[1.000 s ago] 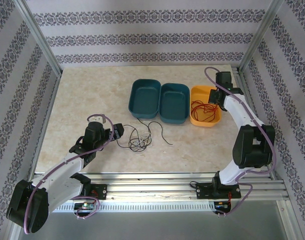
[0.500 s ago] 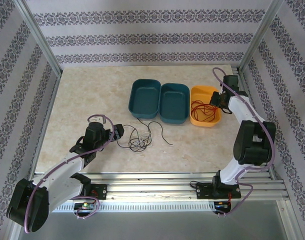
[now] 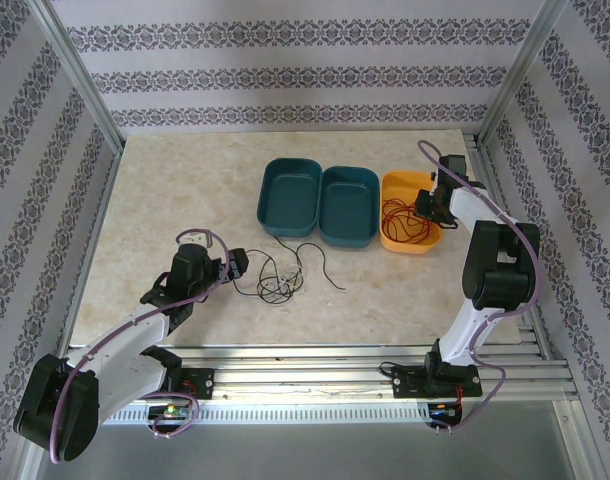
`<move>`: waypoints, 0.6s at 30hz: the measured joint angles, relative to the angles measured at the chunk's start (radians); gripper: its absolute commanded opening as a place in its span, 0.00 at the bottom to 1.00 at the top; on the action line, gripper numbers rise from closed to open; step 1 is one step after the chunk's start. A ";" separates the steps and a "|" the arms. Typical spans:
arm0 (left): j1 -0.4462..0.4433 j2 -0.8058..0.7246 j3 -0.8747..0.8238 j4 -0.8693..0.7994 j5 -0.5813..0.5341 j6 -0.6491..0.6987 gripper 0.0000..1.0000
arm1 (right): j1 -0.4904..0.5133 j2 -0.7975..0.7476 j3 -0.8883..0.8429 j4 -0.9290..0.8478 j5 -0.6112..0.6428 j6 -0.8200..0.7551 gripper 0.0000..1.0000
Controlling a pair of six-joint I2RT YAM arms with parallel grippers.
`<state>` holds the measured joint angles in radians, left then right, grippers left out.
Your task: Untangle the cables
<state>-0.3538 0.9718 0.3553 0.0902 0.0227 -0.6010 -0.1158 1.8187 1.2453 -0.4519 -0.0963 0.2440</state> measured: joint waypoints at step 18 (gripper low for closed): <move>0.000 -0.008 0.000 0.000 0.000 0.000 0.99 | 0.000 -0.260 -0.031 -0.034 0.013 0.020 0.44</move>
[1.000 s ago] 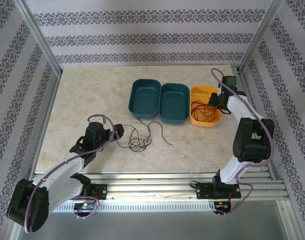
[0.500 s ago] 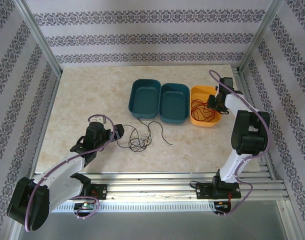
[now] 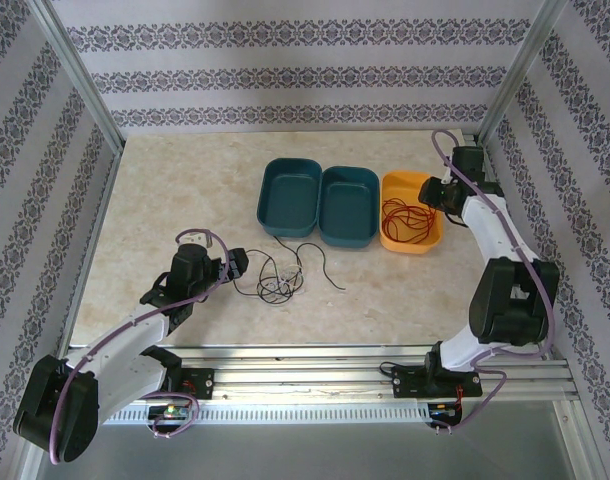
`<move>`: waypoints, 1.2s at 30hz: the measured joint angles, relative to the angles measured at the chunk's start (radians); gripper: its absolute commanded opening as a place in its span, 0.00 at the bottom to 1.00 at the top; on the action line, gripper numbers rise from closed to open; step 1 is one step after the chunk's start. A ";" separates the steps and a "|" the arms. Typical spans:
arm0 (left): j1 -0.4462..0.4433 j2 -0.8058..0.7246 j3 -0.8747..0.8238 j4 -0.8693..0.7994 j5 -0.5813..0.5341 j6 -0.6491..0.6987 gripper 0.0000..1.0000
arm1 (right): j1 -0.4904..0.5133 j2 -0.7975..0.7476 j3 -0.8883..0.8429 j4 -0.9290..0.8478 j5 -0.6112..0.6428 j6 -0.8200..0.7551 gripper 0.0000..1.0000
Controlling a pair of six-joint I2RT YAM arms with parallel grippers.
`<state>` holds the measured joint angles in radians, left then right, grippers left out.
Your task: Untangle the cables
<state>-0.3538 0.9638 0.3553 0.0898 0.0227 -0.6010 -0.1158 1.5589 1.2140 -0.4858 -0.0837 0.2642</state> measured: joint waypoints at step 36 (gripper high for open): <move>0.000 0.516 0.512 -0.352 0.166 0.328 0.82 | 0.793 -0.347 -0.324 0.072 0.210 0.150 0.99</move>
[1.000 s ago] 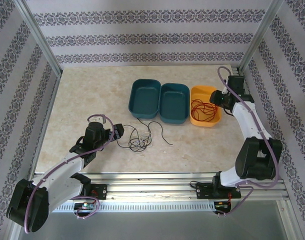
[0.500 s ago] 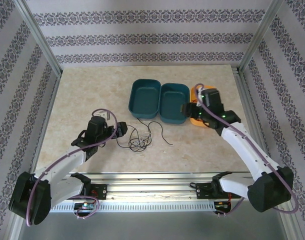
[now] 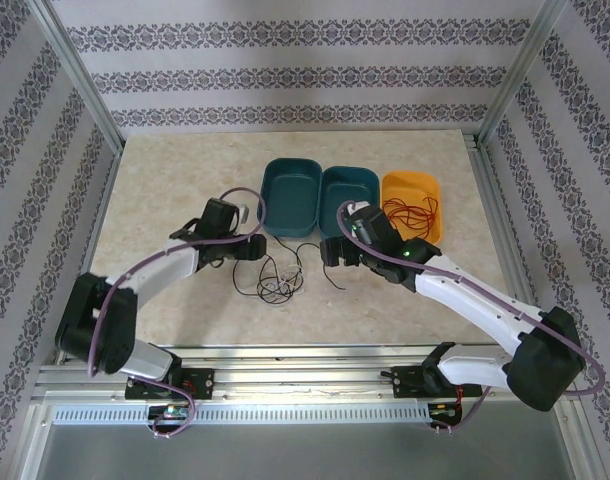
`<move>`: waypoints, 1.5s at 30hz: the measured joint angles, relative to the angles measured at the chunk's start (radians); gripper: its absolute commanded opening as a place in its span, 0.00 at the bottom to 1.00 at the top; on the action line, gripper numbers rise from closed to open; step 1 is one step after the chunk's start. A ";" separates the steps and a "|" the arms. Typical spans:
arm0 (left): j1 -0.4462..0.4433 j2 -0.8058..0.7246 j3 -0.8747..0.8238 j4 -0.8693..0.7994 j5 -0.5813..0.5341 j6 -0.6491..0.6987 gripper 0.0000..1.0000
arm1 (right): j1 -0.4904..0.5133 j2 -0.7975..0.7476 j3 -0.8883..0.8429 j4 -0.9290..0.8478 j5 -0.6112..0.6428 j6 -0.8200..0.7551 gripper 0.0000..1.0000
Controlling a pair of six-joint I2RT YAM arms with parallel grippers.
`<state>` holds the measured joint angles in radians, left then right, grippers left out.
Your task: Untangle the cables
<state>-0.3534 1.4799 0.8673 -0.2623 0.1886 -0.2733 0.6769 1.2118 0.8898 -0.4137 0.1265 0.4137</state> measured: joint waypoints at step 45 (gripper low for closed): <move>0.022 0.319 0.211 -0.118 0.117 0.708 0.06 | -0.027 -0.172 -0.219 0.249 0.023 -0.043 0.98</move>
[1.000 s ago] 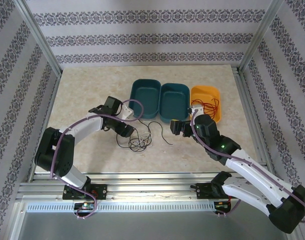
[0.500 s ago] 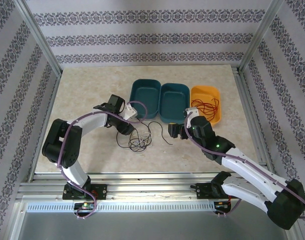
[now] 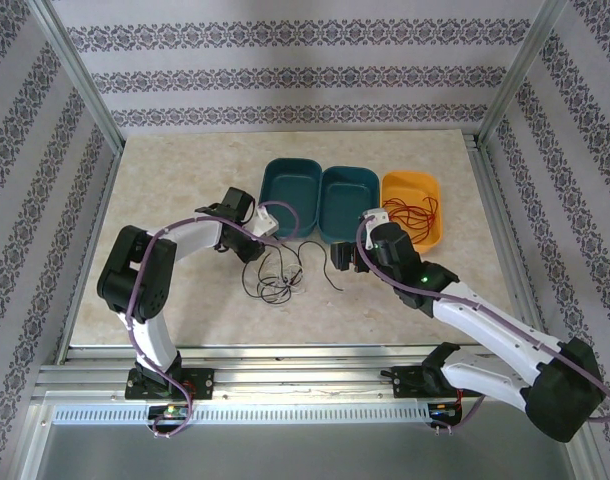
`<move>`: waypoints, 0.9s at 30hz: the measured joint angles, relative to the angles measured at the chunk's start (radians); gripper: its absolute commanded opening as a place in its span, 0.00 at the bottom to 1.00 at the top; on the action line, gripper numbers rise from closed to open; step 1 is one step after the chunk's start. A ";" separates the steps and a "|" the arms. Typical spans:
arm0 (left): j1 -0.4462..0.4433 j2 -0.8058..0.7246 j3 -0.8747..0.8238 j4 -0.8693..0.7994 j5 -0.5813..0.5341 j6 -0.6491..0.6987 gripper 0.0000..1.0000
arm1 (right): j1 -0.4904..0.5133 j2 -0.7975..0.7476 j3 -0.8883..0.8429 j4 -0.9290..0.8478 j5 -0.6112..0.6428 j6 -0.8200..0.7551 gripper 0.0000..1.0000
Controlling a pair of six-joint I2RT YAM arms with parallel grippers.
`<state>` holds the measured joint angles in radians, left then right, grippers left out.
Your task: Untangle the cables
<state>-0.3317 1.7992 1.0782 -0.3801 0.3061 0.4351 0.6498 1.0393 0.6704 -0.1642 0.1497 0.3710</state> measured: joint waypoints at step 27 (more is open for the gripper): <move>0.000 -0.796 -0.202 0.114 0.085 -0.204 0.00 | 0.081 0.075 0.029 0.045 0.120 0.142 0.98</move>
<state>-0.3317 1.0035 0.8764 -0.2657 0.3916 0.2314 0.7307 1.1141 0.6994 -0.1188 0.2699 0.5129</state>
